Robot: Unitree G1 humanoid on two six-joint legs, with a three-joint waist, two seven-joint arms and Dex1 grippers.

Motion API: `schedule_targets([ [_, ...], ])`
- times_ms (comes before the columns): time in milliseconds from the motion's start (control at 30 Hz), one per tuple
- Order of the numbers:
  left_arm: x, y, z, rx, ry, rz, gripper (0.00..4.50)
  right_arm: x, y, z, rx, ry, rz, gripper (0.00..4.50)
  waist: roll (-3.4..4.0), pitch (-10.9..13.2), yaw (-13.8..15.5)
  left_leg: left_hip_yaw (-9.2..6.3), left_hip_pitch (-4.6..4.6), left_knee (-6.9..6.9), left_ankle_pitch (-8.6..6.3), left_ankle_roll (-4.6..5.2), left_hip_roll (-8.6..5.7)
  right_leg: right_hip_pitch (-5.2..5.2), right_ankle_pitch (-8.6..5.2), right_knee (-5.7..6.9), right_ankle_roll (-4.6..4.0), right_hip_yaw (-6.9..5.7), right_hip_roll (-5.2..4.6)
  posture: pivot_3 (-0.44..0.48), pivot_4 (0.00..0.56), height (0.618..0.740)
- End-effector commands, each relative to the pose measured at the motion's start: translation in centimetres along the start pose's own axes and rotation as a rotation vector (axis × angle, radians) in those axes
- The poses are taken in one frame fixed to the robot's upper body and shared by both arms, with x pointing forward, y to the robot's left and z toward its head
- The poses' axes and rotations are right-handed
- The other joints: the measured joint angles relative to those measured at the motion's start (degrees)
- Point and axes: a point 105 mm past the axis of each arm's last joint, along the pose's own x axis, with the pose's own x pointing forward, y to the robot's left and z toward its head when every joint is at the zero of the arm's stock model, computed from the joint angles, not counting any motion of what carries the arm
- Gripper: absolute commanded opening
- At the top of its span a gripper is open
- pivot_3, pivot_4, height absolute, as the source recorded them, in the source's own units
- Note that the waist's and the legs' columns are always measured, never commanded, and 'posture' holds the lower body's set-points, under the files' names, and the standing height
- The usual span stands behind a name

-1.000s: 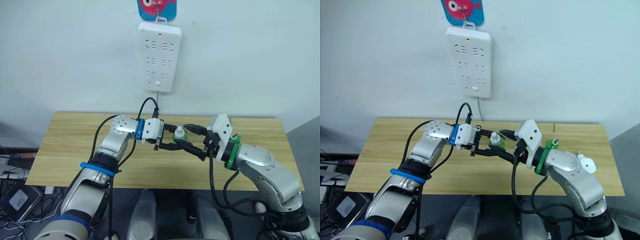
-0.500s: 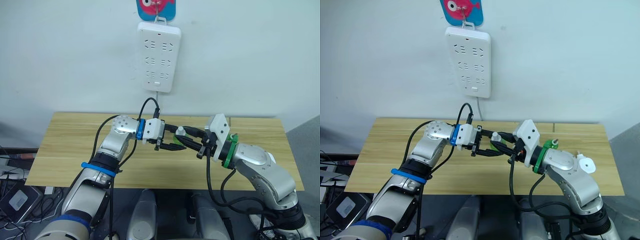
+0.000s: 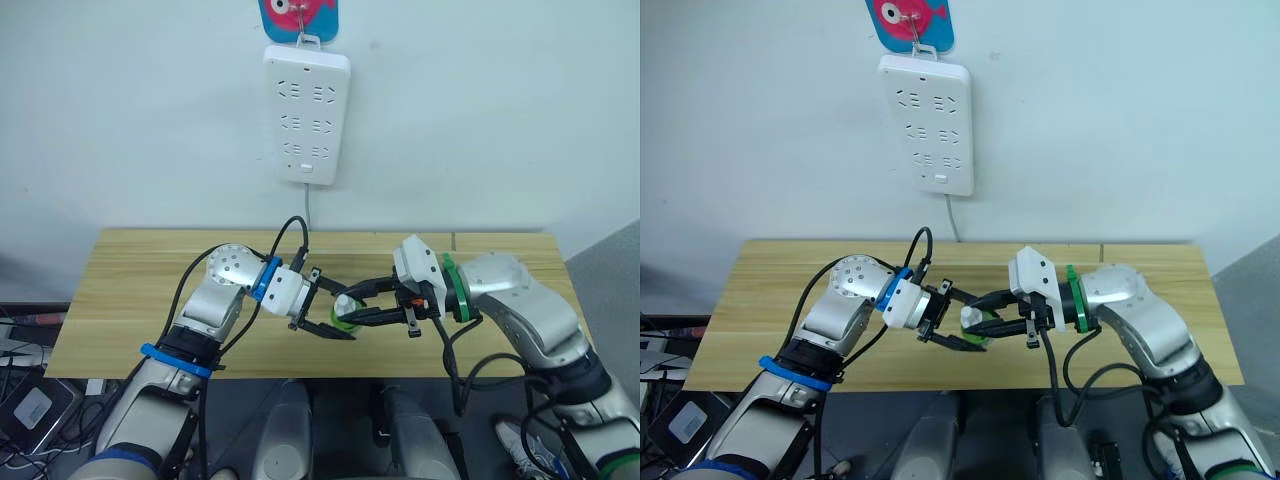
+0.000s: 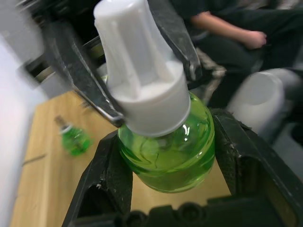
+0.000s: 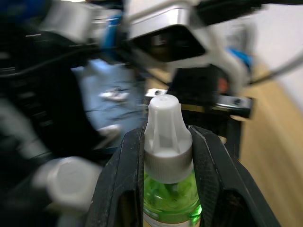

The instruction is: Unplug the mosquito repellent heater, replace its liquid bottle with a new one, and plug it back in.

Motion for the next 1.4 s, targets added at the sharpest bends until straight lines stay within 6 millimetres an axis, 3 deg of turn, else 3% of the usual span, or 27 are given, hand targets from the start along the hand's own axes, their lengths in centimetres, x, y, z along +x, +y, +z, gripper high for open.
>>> schedule_targets([
  [33, 1.3, -0.5, 0.8, 0.027, -0.039, -0.051, 2.24, 0.4, -0.2, 1.4, -0.099, -0.048, 0.067, 1.03, 0.0, 0.0, 0.4, 0.0, 0.0, 0.0, 0.0, 0.0, 0.0, 0.0, 0.0, -0.01, 0.0, 0.0, 0.0, 0.386, 0.288, 0.74],
  [67, 1.2, -0.4, 0.8, 0.021, -0.041, -0.038, 2.24, 0.1, -0.5, 1.5, -0.092, -0.051, 0.058, 1.03, 0.0, 0.0, 0.7, 0.0, -0.01, 0.0, 0.0, 0.0, 0.0, 0.0, 0.0, -0.01, 0.0, -0.01, 0.0, 0.385, 0.288, 0.74],
  [367, 0.2, 1.4, 0.1, -0.011, -0.028, 0.12, 2.24, -3.0, 1.1, 0.1, -0.03, 0.005, -0.086, 4.01, 0.0, 0.0, 3.4, -0.01, -0.04, -0.02, 0.0, -0.01, -0.04, -0.02, 0.0, -0.03, -0.01, -0.04, -0.03, 0.368, 0.278, 0.74],
  [433, 0.0, 1.7, 0.0, -0.018, -0.03, 0.154, 2.24, -3.8, 1.5, -0.5, -0.002, 0.018, -0.167, 4.47, 0.0, 0.0, 4.0, 0.0, -0.04, -0.01, 0.0, -0.01, -0.04, -0.02, 0.01, -0.03, -0.01, -0.02, -0.04, 0.331, 0.272, 0.74],
  [667, -0.5, 3.6, -0.5, -0.054, -0.04, 0.298, 2.24, -4.4, 0.7, 0.0, -0.001, 0.011, -0.482, 4.47, 0.0, 0.0, 4.2, 0.09, 0.01, 0.03, 0.02, -0.03, -0.02, -0.02, 0.03, -0.01, -0.04, 0.09, -0.01, 0.299, 0.264, 0.74],
  [933, -0.3, 4.1, -0.5, -0.058, -0.053, 0.333, 2.24, -1.6, -1.3, 0.5, -0.006, -0.06, -0.666, 4.47, 0.0, 0.0, 4.2, 0.11, -0.01, -0.01, 0.06, -0.1, -0.02, -0.05, 0.05, -0.03, -0.05, 0.12, 0.01, 0.289, 0.265, 0.74],
  [1067, -0.2, 4.1, -0.3, -0.056, -0.055, 0.329, 2.24, -1.3, -2.3, 0.6, -0.025, -0.058, -0.715, 4.47, 0.0, 0.0, 4.1, 0.11, -0.01, -0.02, 0.07, -0.12, -0.02, -0.06, 0.05, -0.03, -0.05, 0.12, 0.01, 0.286, 0.265, 0.74],
  [1233, 0.0, 3.9, -0.4, -0.062, -0.057, 0.313, 2.24, -2.8, -2.6, 0.0, -0.03, -0.02, -0.753, 4.47, 0.0, 0.0, 4.1, 0.12, -0.03, -0.02, 0.08, -0.12, -0.02, -0.05, 0.05, -0.06, -0.05, 0.12, 0.0, 0.281, 0.267, 0.74],
  [1400, 0.0, 3.8, -0.4, -0.065, -0.059, 0.314, 2.24, -6.1, -1.8, -0.4, -0.017, 0.031, -0.769, 4.47, 0.0, 0.0, 4.1, 0.11, -0.03, -0.04, 0.07, -0.12, -0.02, -0.04, 0.05, -0.06, -0.05, 0.11, 0.0, 0.272, 0.27, 0.74],
])
